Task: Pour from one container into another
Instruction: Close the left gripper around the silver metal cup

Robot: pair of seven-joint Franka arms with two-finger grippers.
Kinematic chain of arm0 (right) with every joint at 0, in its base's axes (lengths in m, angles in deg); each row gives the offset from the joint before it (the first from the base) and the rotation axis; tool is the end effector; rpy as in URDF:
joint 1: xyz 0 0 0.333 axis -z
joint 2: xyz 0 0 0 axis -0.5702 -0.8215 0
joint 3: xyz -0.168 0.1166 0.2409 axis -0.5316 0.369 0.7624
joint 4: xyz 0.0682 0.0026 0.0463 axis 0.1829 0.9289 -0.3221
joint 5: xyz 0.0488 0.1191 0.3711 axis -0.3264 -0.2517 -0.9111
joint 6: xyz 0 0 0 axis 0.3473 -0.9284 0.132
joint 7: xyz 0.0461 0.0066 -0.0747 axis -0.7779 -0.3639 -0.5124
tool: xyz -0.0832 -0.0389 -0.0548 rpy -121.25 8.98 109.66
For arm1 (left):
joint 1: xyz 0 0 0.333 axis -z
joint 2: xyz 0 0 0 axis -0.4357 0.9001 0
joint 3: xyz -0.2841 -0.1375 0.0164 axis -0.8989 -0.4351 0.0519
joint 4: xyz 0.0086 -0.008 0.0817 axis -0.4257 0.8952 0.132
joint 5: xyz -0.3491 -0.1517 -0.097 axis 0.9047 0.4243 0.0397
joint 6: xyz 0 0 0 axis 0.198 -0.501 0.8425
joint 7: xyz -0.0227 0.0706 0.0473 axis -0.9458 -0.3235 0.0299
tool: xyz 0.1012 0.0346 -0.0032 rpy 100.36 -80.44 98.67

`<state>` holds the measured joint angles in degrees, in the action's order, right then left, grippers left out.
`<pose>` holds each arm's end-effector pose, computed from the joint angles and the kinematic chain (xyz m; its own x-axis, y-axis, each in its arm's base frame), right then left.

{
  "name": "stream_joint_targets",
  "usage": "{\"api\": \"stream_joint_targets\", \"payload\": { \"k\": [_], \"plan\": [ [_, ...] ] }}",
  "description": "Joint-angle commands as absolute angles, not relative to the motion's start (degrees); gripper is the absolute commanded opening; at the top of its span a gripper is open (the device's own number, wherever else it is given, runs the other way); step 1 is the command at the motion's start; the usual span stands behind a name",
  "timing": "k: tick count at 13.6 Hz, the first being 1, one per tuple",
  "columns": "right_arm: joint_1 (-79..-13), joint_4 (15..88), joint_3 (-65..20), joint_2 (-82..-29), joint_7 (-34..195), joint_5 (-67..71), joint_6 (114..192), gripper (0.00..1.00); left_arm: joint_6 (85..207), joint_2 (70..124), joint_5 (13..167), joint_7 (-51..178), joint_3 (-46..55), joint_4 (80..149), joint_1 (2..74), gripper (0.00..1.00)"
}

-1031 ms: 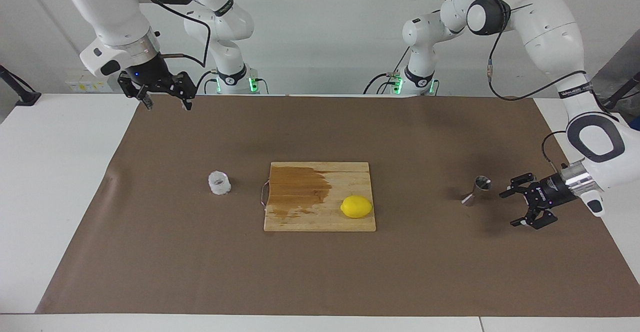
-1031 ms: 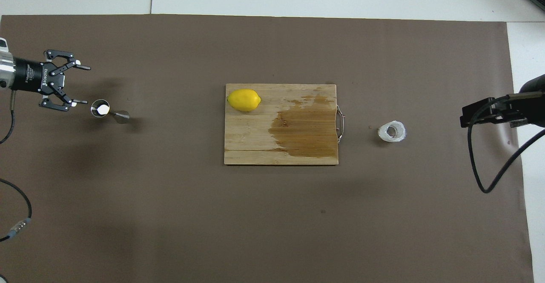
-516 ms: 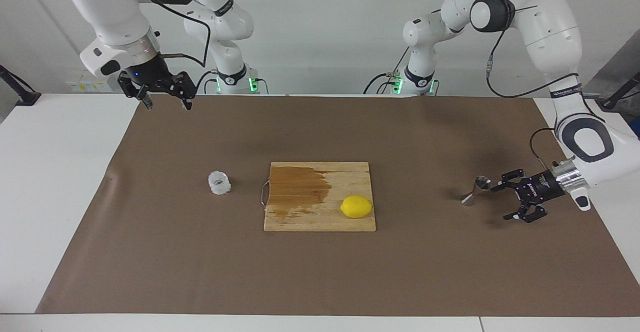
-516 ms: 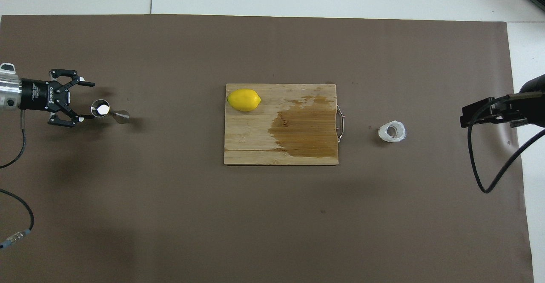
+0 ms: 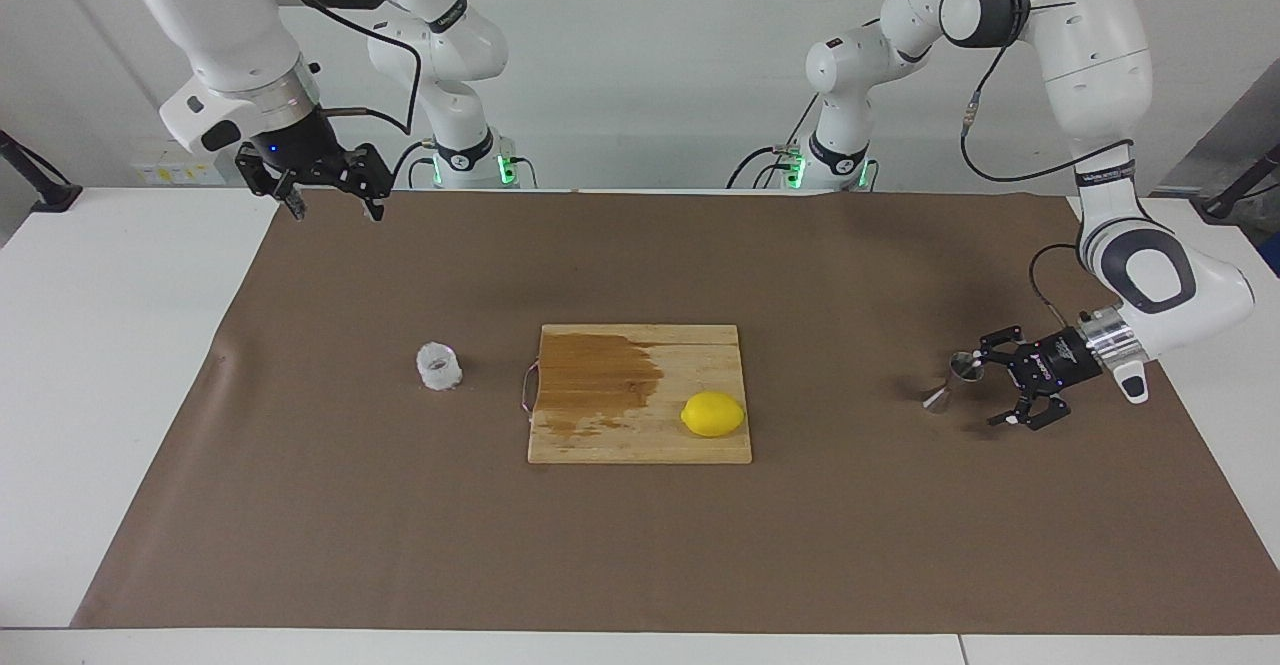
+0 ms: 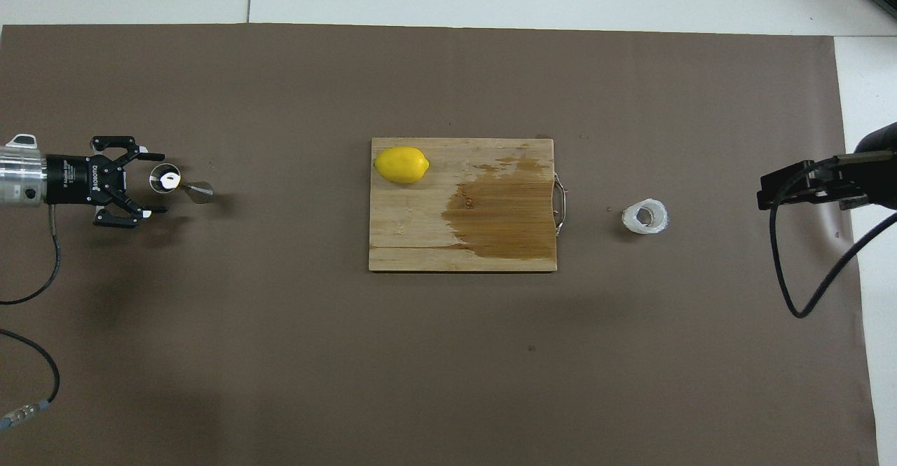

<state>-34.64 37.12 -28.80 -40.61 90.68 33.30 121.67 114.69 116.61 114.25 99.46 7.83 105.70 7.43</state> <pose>0.5486 0.0076 0.6221 0.9978 -0.0250 -0.0612 -0.0242 -0.9996 0.0128 0.6172 0.1472 0.2710 -0.0625 0.6677 -0.7418 0.9959 0.0906 -0.0024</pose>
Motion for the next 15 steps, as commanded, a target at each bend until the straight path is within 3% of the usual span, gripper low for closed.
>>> {"api": "stream_joint_targets", "payload": {
  "k": [1,15],
  "plan": [
    [-34.33,37.18,-28.62,-40.24,90.66,33.15,121.11,1.00,116.39,114.09,115.60,99.37,7.68,109.53,7.19,1.00],
    [-34.33,37.18,-28.62,-40.24,90.66,33.15,121.11,1.00,115.16,112.60,122.63,93.21,7.07,113.05,8.25,1.00]
  ]
}}
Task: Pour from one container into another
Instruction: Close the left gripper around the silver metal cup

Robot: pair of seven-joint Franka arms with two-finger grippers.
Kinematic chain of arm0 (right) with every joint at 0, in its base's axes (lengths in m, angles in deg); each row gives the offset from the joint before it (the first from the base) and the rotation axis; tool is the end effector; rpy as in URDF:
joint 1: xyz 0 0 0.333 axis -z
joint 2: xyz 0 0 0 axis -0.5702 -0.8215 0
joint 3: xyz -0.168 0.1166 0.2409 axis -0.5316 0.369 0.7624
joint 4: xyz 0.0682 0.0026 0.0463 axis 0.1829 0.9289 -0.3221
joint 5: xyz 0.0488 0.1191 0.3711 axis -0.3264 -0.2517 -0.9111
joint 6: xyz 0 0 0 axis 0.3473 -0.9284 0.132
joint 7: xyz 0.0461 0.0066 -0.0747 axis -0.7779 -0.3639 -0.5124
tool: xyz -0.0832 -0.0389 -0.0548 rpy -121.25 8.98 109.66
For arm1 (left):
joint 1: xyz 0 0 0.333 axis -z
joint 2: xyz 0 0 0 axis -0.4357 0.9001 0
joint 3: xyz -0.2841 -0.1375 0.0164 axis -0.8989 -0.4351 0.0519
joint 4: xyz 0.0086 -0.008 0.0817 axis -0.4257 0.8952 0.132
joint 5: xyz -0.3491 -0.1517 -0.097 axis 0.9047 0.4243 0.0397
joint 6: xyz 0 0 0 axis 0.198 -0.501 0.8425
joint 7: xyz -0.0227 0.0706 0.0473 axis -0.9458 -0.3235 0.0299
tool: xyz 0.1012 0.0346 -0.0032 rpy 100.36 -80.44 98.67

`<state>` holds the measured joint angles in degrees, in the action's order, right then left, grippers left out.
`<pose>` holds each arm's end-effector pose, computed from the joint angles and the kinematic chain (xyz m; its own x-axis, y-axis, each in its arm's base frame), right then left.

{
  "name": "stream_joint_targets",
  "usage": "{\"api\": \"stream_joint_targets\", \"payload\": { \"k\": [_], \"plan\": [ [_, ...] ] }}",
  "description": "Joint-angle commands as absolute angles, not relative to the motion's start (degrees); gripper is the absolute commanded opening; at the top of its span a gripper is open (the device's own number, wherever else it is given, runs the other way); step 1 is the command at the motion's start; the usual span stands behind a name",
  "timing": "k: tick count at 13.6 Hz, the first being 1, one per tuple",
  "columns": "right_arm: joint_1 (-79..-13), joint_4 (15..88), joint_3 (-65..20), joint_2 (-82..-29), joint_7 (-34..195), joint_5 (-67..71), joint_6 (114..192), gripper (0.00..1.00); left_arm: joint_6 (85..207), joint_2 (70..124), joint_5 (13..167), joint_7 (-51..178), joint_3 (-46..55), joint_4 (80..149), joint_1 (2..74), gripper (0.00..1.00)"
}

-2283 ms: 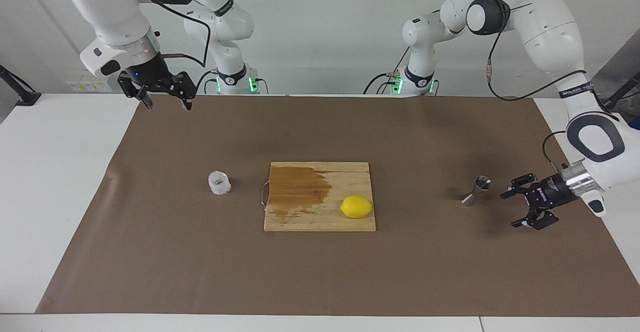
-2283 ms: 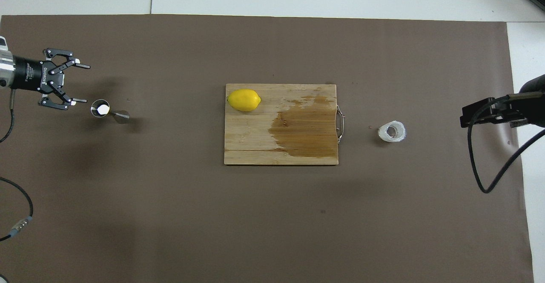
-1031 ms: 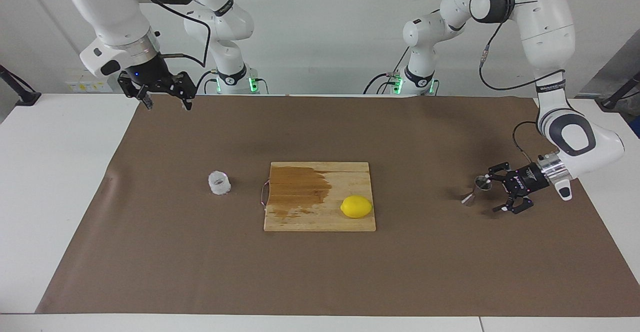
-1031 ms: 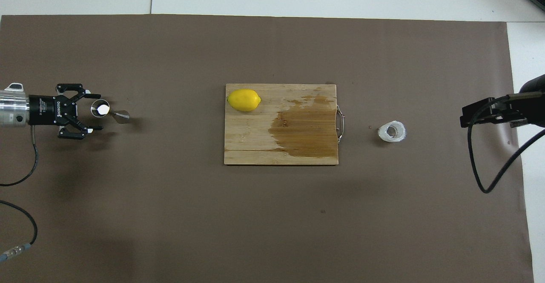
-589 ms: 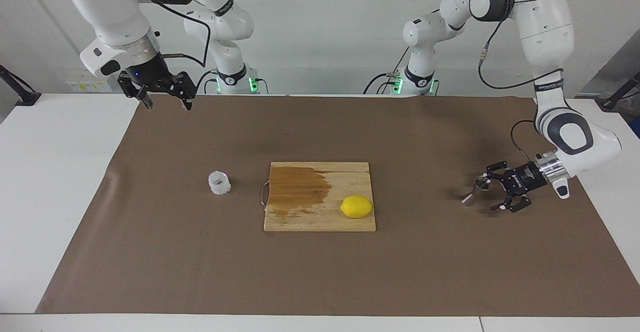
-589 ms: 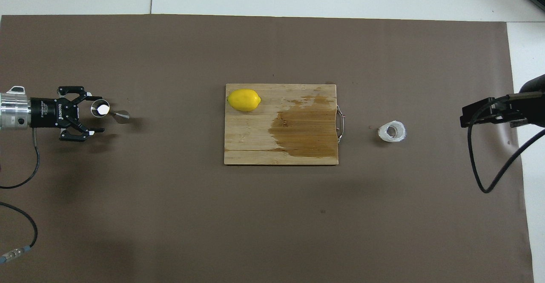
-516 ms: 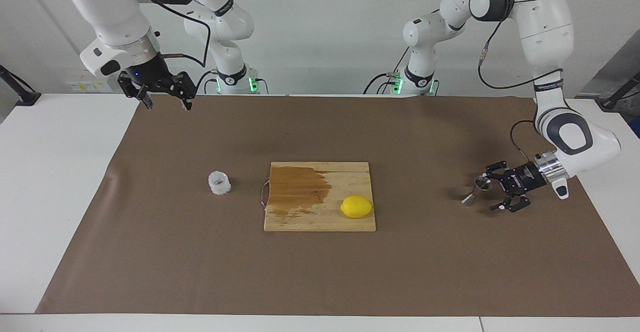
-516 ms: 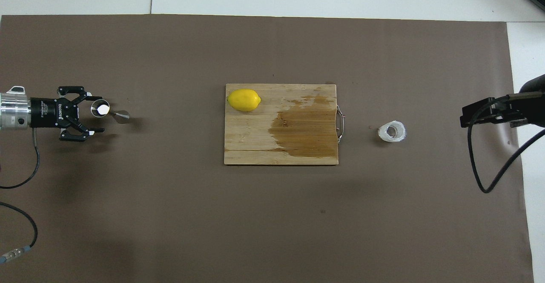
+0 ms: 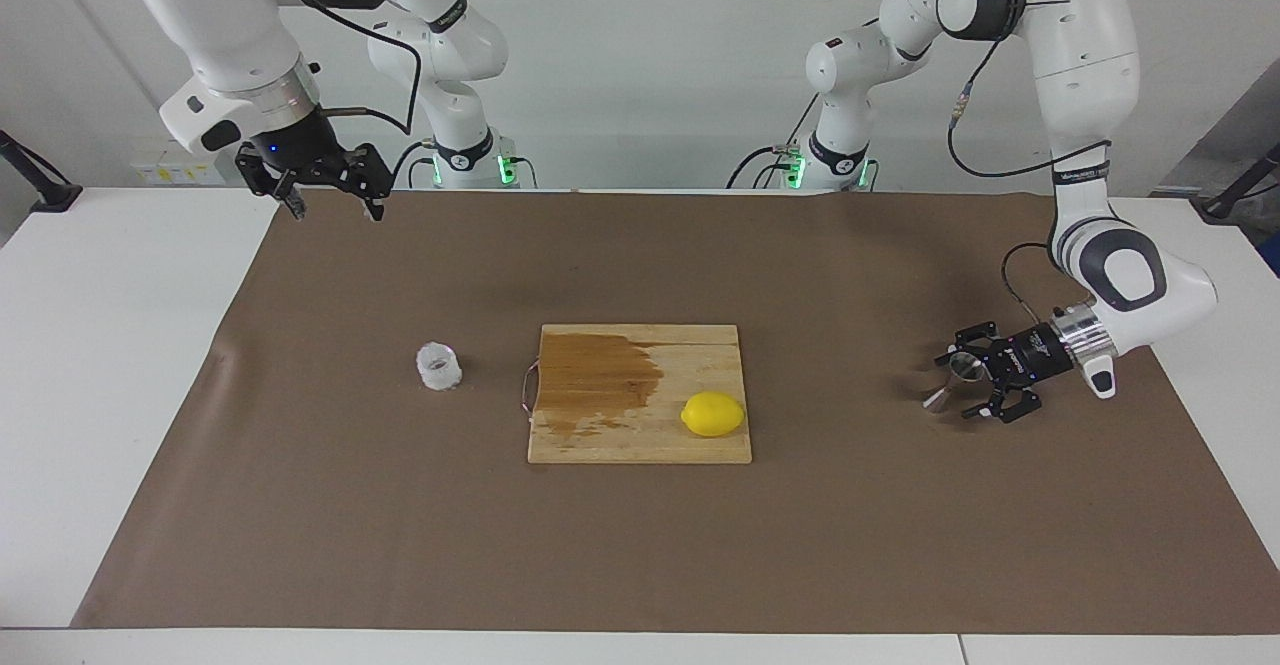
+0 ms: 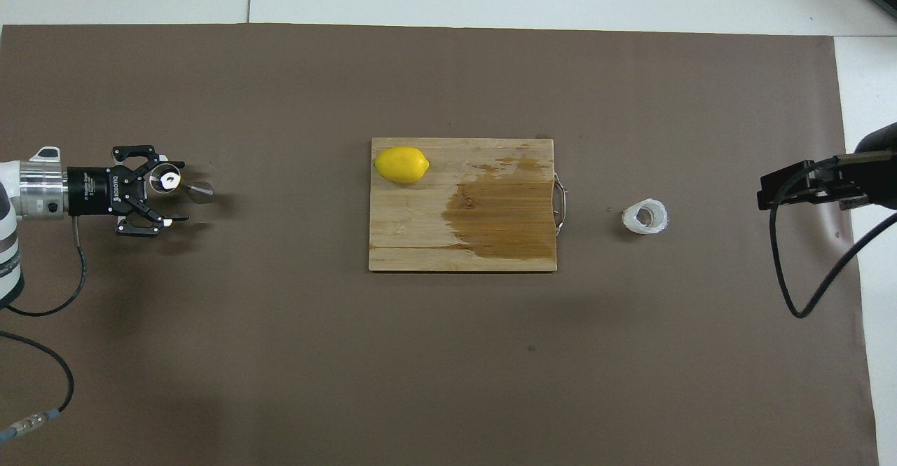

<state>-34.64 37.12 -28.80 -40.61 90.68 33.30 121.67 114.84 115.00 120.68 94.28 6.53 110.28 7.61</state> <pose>0.5486 0.0076 0.6221 0.9978 -0.0250 -0.0612 -0.0242 -0.9996 0.0128 0.6052 0.1222 0.2624 -0.0204 0.5926 -0.8052 0.9954 0.0879 0.0394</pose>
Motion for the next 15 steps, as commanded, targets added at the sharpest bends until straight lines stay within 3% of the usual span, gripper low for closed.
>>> {"api": "stream_joint_targets", "payload": {
  "k": [1,7,10,15],
  "plan": [
    [-34.33,37.18,-28.62,-40.24,90.66,33.15,121.11,1.00,114.99,112.60,122.72,93.13,6.98,113.14,8.25,1.00],
    [-34.33,37.18,-28.62,-40.24,90.66,33.15,121.11,1.00,114.28,112.08,125.35,91.54,6.98,114.01,8.34,1.00],
    [-34.33,37.18,-28.62,-40.24,90.66,33.15,121.11,1.00,114.37,111.81,126.50,91.46,7.07,114.73,8.16,0.90],
    [-34.33,37.18,-28.62,-40.24,90.66,33.15,121.11,1.00,114.28,111.72,127.03,91.46,7.07,115.16,7.46,0.52]
  ]
}}
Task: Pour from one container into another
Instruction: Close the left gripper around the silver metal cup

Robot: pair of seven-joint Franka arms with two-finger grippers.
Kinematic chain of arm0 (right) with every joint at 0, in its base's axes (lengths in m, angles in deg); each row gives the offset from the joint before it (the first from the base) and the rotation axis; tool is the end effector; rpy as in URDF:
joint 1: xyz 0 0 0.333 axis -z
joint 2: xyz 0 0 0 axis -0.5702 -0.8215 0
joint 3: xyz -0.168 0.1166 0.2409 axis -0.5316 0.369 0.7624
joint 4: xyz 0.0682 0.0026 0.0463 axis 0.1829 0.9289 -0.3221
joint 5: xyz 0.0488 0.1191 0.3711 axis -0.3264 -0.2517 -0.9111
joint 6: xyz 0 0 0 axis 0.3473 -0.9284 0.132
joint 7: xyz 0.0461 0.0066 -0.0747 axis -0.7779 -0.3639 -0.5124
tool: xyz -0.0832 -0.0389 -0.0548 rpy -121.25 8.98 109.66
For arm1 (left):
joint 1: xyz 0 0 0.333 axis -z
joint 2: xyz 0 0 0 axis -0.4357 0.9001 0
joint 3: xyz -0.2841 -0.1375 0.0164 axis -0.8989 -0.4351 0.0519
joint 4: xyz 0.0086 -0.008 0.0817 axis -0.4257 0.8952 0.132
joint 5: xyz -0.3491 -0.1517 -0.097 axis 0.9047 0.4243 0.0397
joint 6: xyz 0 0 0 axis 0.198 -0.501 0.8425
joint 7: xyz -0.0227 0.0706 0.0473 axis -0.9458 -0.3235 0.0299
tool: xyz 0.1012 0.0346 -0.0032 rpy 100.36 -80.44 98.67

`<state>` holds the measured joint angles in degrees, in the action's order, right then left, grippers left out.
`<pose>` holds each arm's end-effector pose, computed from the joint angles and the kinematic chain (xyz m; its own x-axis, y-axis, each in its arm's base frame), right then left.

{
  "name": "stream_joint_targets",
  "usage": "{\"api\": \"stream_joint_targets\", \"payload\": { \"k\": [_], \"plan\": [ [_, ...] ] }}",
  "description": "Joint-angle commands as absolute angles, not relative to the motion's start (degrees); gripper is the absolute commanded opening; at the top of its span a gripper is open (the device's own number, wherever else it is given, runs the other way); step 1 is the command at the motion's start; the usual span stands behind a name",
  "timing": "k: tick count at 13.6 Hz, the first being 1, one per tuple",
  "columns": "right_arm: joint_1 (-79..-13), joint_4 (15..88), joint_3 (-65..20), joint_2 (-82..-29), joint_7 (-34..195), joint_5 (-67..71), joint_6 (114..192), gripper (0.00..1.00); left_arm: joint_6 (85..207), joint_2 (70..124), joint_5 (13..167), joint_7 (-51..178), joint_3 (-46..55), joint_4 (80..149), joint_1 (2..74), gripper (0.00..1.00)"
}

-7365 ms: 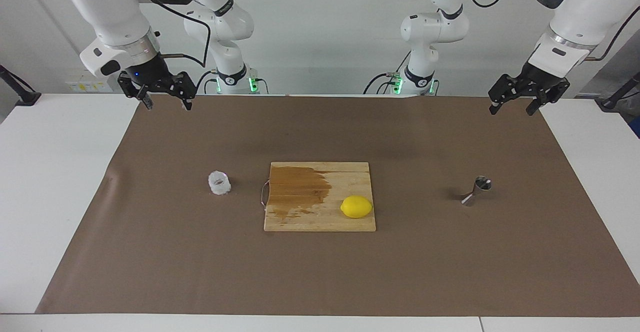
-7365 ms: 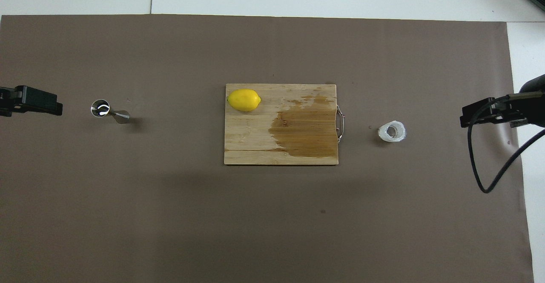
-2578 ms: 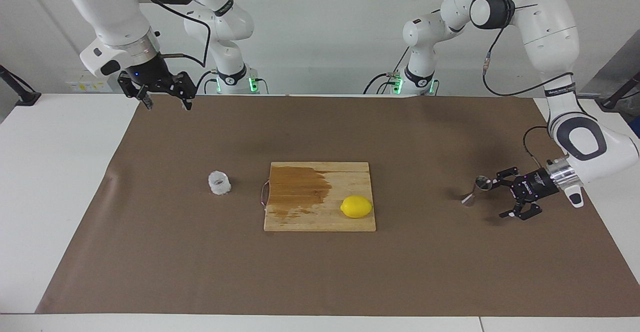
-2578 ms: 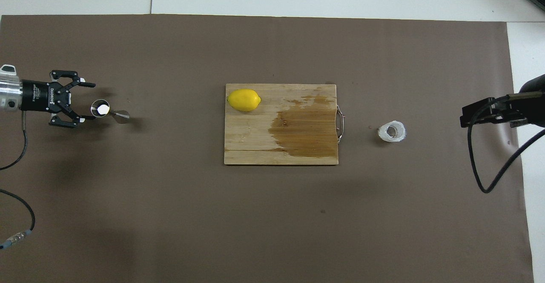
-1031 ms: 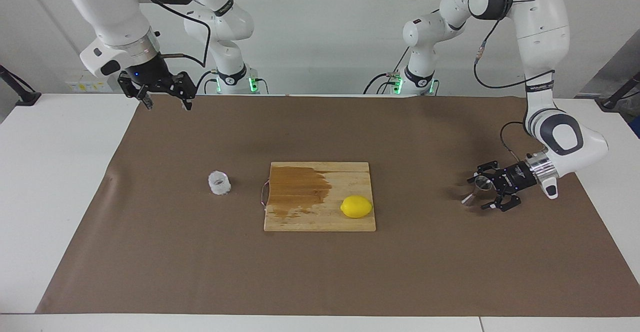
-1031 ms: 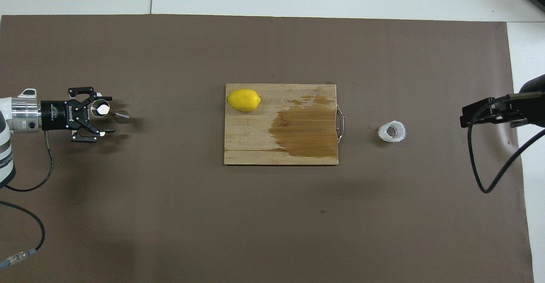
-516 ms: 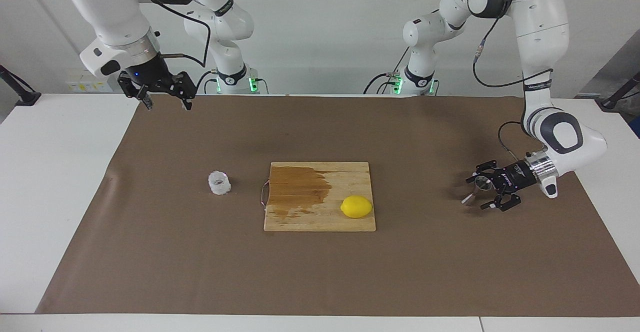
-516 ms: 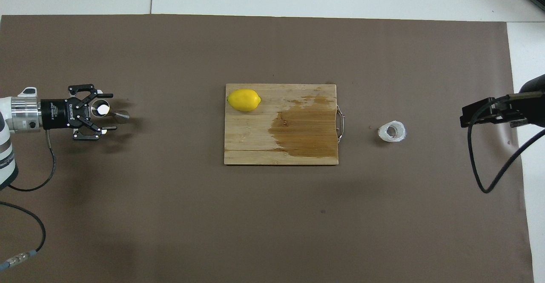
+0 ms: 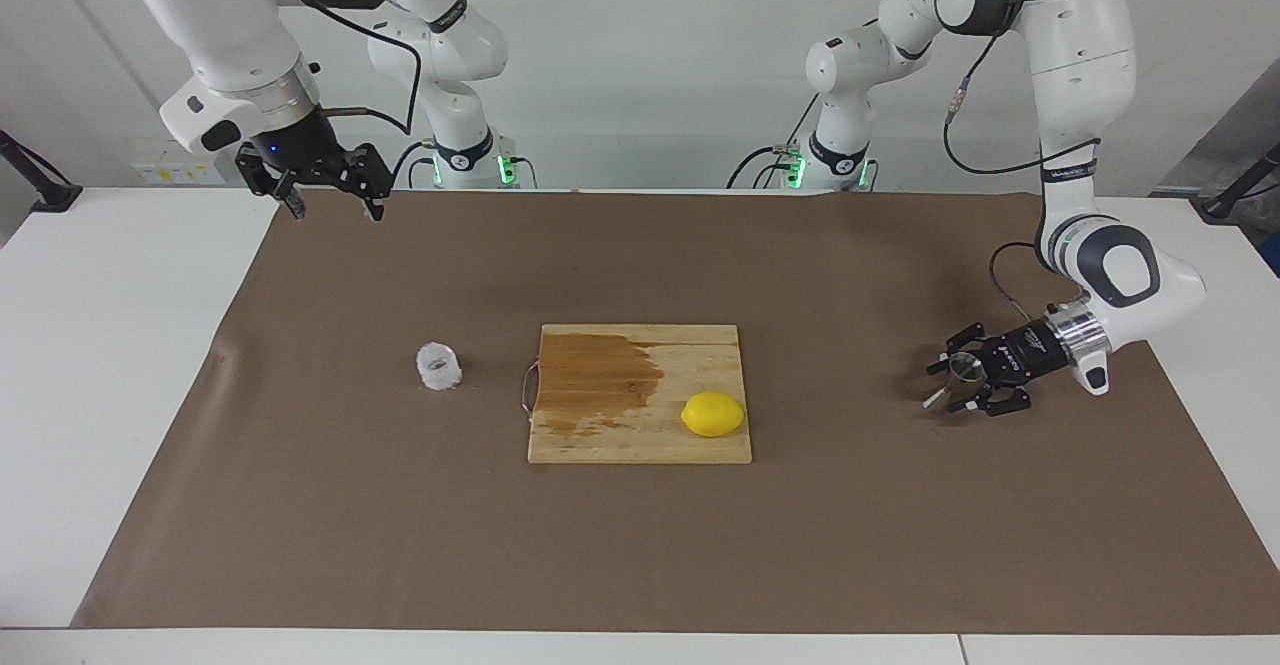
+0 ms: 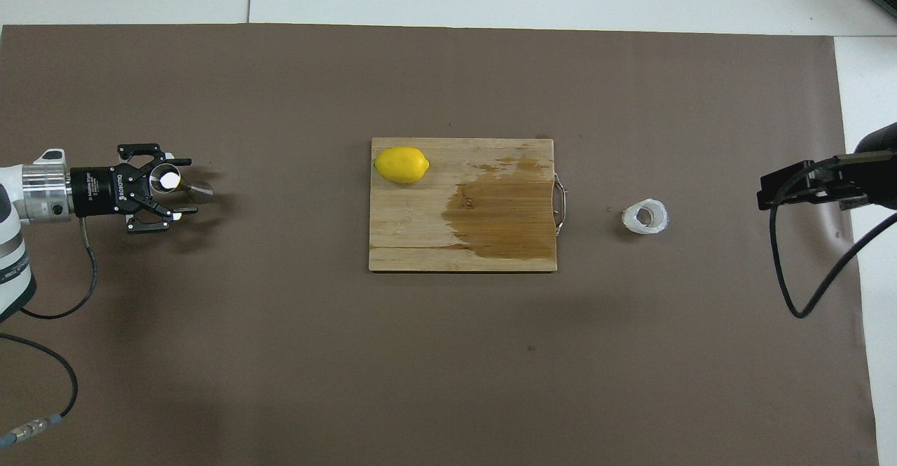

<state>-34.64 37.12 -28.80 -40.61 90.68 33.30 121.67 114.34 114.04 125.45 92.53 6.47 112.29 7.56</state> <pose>0.5486 0.0076 0.6221 0.9978 -0.0250 -0.0612 -0.0242 -0.9996 0.0128 0.5999 0.1160 0.2629 -0.0215 0.5373 -0.8431 0.9907 0.1250 0.0544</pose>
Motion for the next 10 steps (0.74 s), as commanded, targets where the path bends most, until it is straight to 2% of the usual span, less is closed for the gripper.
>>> {"api": "stream_joint_targets", "payload": {
  "k": [1,5,10],
  "plan": [
    [-34.33,37.18,-28.62,-40.24,90.66,33.15,121.11,1.00,114.28,111.72,127.03,91.46,7.07,115.25,7.37,0.44],
    [-34.33,37.18,-28.62,-40.24,90.66,33.15,121.11,1.00,114.02,111.54,128.52,91.54,7.15,115.43,7.37,0.00],
    [-34.33,37.18,-28.62,-40.24,90.66,33.15,121.11,1.00,111.92,111.37,131.24,91.81,7.15,114.55,7.28,0.00]
  ]
}}
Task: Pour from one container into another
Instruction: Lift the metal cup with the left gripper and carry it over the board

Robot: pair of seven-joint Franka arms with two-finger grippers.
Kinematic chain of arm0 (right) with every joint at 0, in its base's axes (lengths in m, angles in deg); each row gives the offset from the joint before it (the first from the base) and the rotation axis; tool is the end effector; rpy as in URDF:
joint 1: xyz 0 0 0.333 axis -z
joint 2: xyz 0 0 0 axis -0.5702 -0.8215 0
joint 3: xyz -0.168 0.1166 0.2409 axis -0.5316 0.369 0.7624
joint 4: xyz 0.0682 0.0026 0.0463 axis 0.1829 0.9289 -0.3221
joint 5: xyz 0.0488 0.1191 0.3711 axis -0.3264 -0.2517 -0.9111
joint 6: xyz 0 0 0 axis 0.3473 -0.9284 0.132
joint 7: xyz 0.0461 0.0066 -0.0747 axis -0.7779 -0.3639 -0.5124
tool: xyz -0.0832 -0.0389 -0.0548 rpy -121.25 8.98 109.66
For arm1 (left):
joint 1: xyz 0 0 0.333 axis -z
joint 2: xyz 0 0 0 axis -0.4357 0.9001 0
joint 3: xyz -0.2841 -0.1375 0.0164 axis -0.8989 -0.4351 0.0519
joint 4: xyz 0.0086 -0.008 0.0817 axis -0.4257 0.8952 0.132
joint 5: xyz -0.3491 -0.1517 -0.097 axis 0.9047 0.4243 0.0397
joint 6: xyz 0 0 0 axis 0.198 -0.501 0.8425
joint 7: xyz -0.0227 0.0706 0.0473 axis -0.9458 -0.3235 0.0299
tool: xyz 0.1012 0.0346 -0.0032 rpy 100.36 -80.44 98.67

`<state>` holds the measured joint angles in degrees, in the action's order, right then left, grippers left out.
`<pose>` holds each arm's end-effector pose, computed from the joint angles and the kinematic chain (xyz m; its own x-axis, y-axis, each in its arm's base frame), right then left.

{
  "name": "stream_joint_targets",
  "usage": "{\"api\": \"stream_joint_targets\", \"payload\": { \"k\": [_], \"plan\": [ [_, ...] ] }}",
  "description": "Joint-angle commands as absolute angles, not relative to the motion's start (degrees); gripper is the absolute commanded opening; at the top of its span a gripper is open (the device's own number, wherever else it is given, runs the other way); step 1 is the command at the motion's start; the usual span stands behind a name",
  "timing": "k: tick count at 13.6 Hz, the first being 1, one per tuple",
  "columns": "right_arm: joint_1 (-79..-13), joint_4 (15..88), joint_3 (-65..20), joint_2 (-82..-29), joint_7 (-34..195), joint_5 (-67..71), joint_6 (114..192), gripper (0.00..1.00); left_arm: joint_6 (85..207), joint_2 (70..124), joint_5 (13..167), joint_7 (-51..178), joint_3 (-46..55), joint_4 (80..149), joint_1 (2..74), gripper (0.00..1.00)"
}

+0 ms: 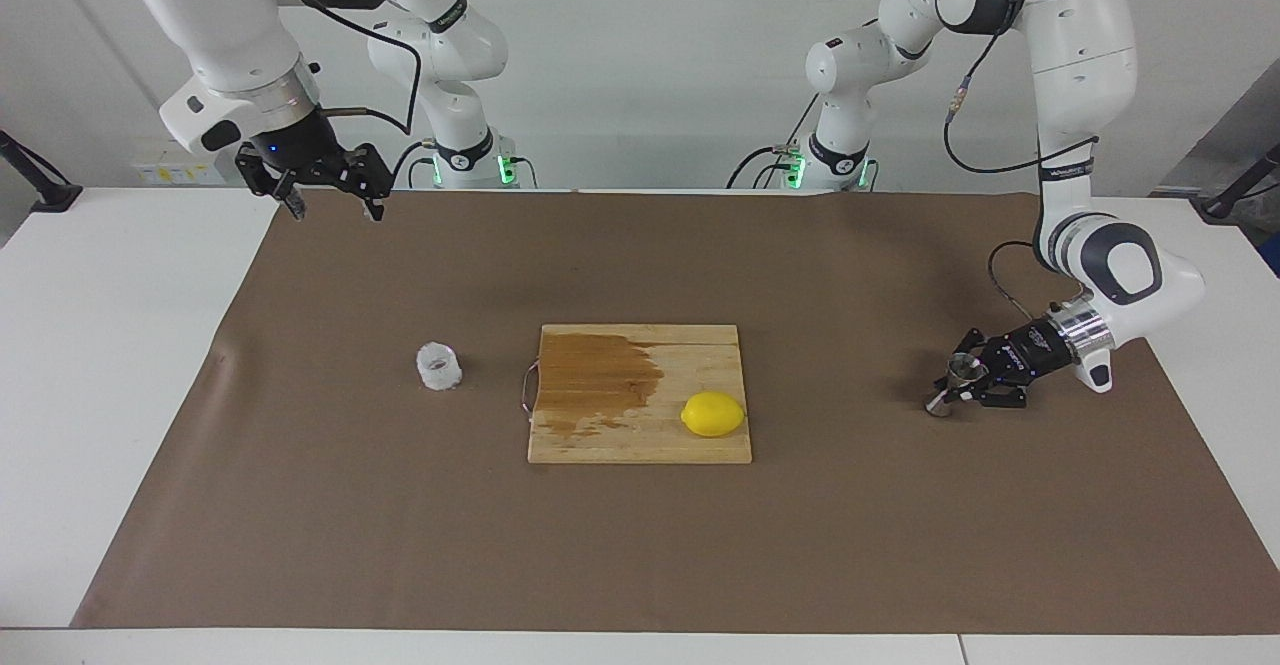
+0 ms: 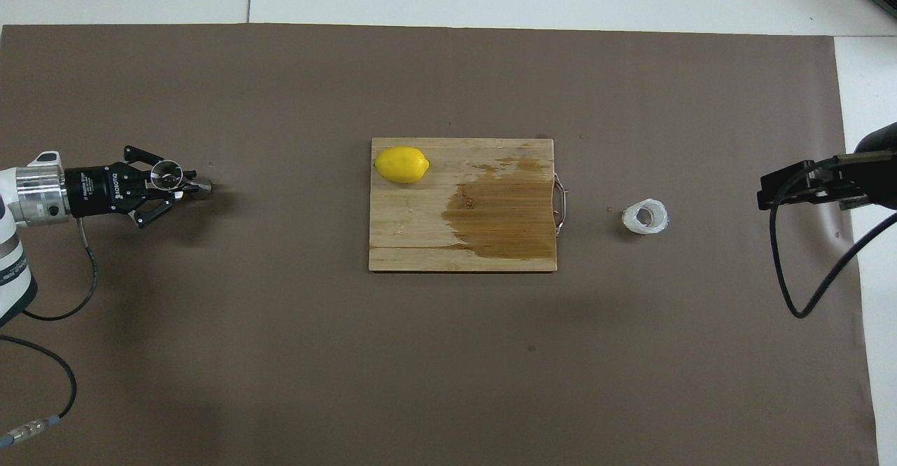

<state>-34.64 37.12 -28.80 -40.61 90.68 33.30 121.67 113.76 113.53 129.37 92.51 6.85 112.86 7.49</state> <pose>0.5486 0.0076 0.6221 0.9978 -0.0250 -0.0612 -0.0242 -0.9996 0.0128 0.5998 0.1171 0.2677 -0.0375 0.4917 -0.8700 0.9829 0.1752 0.0567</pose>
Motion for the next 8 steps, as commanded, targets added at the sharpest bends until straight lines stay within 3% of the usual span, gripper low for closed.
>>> {"api": "stream_joint_targets", "payload": {
  "k": [1,8],
  "plan": [
    [-34.33,37.18,-28.62,-40.24,90.66,33.15,121.11,1.00,111.13,111.37,132.55,92.16,7.15,114.11,7.19,0.00],
    [-34.33,37.18,-28.62,-40.24,90.66,33.15,121.11,1.00,109.89,107.24,136.61,96.82,6.72,114.28,12.72,0.00]
  ]
}}
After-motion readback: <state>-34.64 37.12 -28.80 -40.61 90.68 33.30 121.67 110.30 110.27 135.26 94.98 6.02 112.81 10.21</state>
